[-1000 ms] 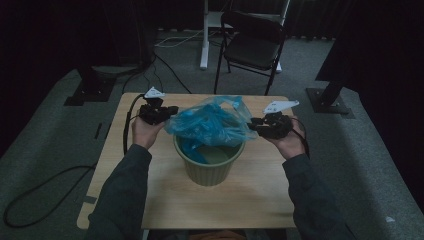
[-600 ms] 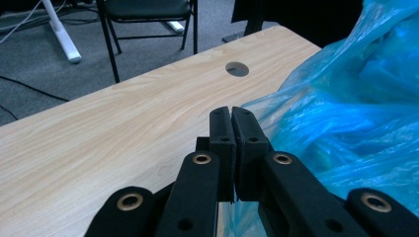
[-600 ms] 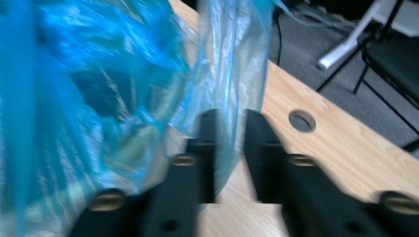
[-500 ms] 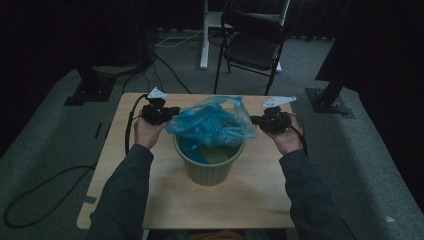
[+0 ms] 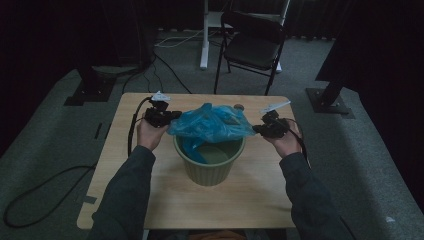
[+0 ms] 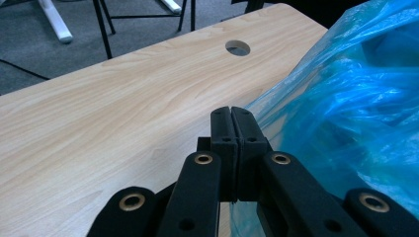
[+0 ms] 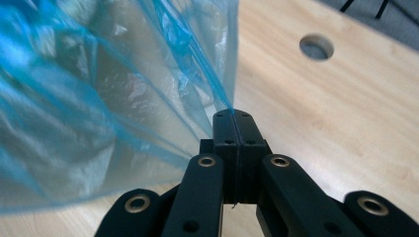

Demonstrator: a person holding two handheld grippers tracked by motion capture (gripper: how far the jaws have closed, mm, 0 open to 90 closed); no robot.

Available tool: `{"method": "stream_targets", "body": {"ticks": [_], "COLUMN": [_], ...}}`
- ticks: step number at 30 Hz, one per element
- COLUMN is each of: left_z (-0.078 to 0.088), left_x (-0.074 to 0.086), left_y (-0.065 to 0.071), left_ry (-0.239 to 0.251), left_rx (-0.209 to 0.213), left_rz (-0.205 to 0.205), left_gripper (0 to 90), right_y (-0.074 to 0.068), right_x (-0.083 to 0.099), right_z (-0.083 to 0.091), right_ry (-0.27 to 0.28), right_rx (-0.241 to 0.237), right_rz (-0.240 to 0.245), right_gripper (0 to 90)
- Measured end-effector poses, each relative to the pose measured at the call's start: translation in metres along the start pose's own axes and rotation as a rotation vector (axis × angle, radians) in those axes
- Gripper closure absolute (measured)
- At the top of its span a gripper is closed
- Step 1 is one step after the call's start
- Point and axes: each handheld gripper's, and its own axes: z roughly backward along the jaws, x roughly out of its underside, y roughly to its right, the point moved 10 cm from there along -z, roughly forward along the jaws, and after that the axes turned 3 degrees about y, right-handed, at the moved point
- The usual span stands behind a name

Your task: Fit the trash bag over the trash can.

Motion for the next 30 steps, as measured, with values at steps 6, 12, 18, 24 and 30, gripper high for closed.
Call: {"method": "stream_targets", "body": {"ticks": [6,12,18,24,30], "left_z": [-0.005,-0.011,-0.015,-0.012,-0.011], "left_x": [0.003,0.01,0.023,0.017,0.01], "left_y": [0.004,-0.002,-0.011,-0.009,-0.005], "left_ry": [-0.008,-0.032,-0.065,-0.029,-0.009], "left_rx": [0.018,0.008,-0.003,0.009,0.02], "left_rz": [0.007,0.026,0.07,0.08,0.072], "left_gripper": [88.8,89.1,89.3,89.2,89.1], "right_y": [0.001,-0.004,-0.008,-0.003,0.007], "right_x": [0.011,0.007,-0.004,0.0,0.018], "right_z": [-0.005,-0.004,-0.001,-0.011,-0.021], "right_ry": [-0.041,-0.022,0.019,-0.021,-0.09], "right_rx": [-0.022,-0.027,-0.035,-0.018,-0.011], "right_rz": [-0.022,-0.004,0.016,-0.004,-0.062], "right_gripper": [90.0,90.0,90.0,90.0,90.0]}}
